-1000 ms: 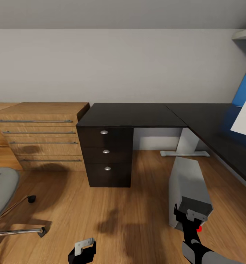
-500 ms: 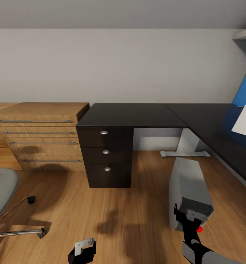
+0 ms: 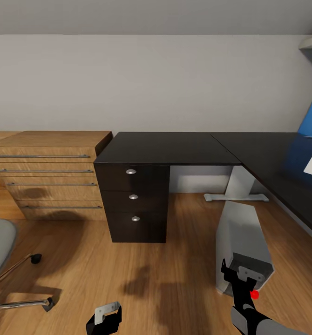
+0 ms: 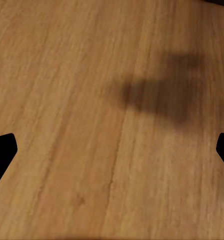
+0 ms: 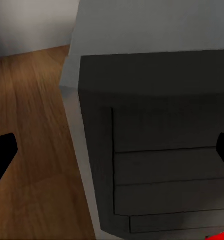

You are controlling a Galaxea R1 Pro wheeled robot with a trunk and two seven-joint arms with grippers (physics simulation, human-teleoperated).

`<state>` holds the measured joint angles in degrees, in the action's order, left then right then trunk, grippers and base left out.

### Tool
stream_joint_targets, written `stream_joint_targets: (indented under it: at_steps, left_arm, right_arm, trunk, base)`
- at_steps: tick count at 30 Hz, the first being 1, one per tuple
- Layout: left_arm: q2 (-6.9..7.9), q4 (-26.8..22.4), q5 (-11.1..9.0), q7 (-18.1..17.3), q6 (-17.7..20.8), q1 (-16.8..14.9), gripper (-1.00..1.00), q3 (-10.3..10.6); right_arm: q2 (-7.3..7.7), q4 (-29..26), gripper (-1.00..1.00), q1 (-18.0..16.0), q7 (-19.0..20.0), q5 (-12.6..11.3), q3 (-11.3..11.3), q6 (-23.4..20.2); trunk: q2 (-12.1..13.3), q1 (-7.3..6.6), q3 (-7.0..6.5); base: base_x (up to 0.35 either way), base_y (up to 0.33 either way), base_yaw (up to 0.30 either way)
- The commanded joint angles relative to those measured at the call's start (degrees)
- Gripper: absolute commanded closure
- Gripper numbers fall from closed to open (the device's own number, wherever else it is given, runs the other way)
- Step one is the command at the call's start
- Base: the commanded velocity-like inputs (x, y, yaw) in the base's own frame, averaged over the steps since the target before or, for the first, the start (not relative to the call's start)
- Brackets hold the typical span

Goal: In the bedroom, organize the workspace by keeping the computer under the desk, ensuring the monitor is on the desk, placing the keyboard on the desk next to the monitor, placing the mouse on the desk next to the keyboard, moving the folder from the swivel chair onto the desk next to the mouse, stacking the notebook on top of the folder with the pen on top of the notebook, and positioning the swivel chair next to the desk.

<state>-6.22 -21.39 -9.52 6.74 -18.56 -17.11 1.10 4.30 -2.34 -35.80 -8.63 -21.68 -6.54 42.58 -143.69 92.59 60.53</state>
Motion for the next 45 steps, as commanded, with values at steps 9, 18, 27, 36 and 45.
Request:
stream_joint_targets:
  at_steps: [9,18,27,36,45]
  left_arm:
    - [0.03,0.0,-0.4,0.1,-0.2,0.0,-1.00,0.1]
    - [0.04,0.0,-0.4,0.0,-0.2,0.0,-1.00,0.1]
    - [0.04,0.0,-0.4,0.0,-0.2,0.0,-1.00,0.1]
    - [0.03,0.0,-0.4,0.0,-0.2,0.0,-1.00,0.2]
    - [0.04,0.0,-0.3,0.0,-0.2,0.0,-1.00,0.2]
  right_arm:
    - [0.25,0.0,-1.00,-0.1,-0.3,0.1,-1.1,0.0]
    - [0.27,0.0,-1.00,-0.1,-0.3,0.1,-1.1,0.0]
    - [0.27,0.0,-1.00,-0.1,-0.3,0.1,-1.1,0.0]
    - [0.27,0.0,-1.00,-0.1,-0.3,0.1,-1.1,0.0]
    - [0.27,0.0,-1.00,-0.1,-0.3,0.1,-1.1,0.0]
  trunk:
    - [0.0,-0.01,0.04]
    - [0.0,-0.01,0.04]
    - [0.0,-0.01,0.04]
    - [0.0,-0.01,0.04]
    - [0.0,-0.01,0.04]
  base:
    - [0.003,0.000,0.000]
    - [0.181,0.000,0.000]
    - [0.289,0.000,0.000]
    - [0.232,0.000,0.000]
    - [0.040,0.000,0.000]
